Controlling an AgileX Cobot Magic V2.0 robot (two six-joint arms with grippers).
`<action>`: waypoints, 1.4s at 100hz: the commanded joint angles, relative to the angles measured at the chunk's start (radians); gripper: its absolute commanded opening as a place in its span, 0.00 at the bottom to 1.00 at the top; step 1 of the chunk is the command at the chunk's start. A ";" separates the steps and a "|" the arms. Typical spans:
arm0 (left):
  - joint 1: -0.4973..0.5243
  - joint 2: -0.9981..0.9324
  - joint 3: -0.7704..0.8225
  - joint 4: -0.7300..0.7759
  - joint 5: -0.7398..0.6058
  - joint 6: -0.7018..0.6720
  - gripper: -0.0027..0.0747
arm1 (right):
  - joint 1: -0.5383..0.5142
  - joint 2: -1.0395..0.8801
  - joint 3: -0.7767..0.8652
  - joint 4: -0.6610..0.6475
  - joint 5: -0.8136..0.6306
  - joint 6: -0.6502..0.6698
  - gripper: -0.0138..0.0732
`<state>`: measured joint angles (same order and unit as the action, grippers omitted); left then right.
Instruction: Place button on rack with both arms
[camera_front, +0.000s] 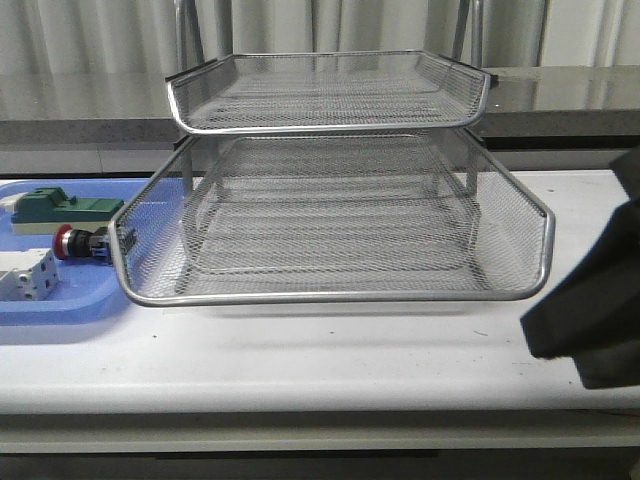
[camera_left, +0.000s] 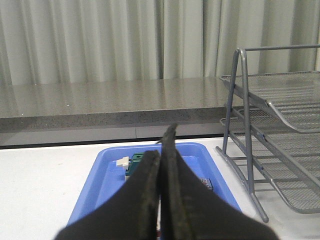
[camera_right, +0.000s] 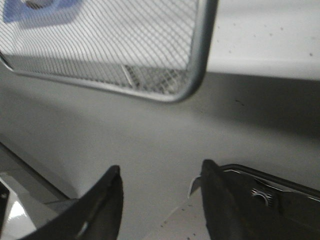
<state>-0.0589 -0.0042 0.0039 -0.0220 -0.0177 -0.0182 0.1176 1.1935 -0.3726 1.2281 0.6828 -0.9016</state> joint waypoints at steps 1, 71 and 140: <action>-0.006 -0.031 0.033 -0.002 -0.081 -0.007 0.01 | -0.001 -0.082 -0.039 -0.162 0.011 0.165 0.60; -0.006 -0.031 0.033 -0.002 -0.081 -0.007 0.01 | -0.001 -0.596 -0.304 -1.222 0.235 0.982 0.60; -0.006 -0.031 0.033 -0.002 -0.081 -0.007 0.01 | -0.001 -0.696 -0.304 -1.316 0.230 1.033 0.16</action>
<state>-0.0589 -0.0042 0.0039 -0.0220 -0.0177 -0.0182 0.1176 0.4969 -0.6429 -0.0682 0.9814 0.1295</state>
